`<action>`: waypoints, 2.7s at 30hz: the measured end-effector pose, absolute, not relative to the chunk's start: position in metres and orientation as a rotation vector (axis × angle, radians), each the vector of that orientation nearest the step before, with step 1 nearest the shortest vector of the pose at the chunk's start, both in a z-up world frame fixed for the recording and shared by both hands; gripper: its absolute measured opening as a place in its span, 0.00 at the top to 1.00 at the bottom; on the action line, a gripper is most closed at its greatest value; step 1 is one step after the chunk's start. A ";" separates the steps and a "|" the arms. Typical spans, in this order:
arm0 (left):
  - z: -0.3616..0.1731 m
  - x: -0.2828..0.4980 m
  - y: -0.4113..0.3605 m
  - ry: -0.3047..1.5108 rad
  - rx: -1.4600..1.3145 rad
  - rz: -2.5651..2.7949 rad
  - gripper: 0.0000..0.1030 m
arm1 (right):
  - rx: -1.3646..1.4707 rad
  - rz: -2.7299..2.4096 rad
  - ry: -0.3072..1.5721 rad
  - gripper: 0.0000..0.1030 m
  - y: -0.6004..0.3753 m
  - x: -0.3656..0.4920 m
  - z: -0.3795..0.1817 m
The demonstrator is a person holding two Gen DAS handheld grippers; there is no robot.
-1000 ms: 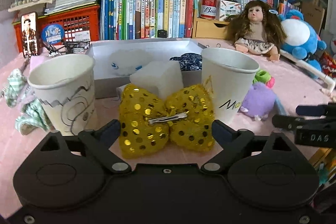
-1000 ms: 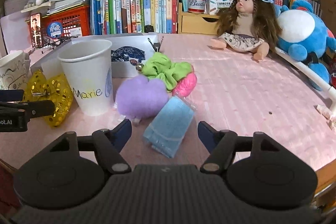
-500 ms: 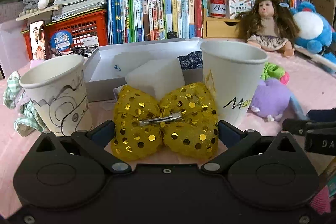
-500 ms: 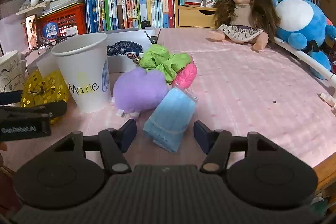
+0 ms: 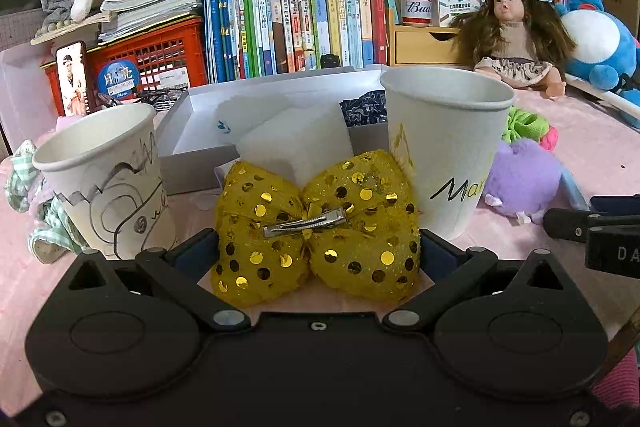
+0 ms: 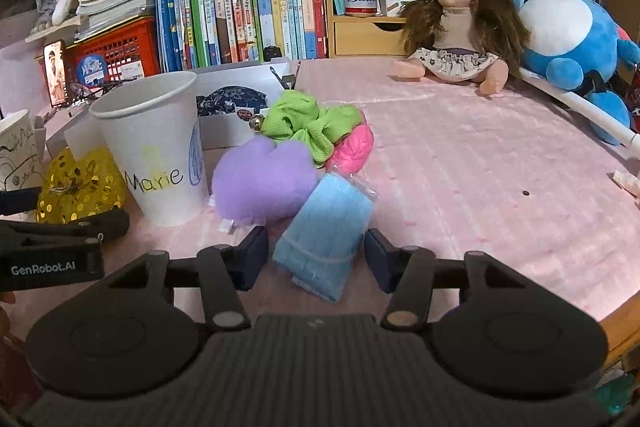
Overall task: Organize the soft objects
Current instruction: 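Grasp the gold sequin bow with the left tool while the right tool grasps the blue face mask, then lift and carry the gold bow with the left tool while the right tool carries the mask to the tray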
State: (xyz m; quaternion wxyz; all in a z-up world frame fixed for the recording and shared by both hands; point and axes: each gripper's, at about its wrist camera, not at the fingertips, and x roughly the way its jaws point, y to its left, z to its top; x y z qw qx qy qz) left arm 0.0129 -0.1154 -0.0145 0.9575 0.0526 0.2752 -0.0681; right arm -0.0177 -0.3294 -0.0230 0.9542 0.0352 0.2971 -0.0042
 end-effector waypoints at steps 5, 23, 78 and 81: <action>-0.013 0.015 -0.112 0.563 0.088 -0.147 0.00 | 0.071 -0.017 0.598 0.48 -0.329 -0.016 -0.023; 0.002 -0.006 -0.107 0.539 0.131 -0.163 0.34 | 0.074 -0.049 0.562 0.57 -0.328 -0.019 -0.014; 0.154 0.110 -0.054 0.469 0.049 -0.232 0.76 | 0.017 0.211 0.412 0.57 -0.306 0.074 0.092; 0.156 0.127 -0.050 0.502 0.046 -0.235 0.76 | 0.022 0.230 0.433 0.57 -0.303 0.087 0.097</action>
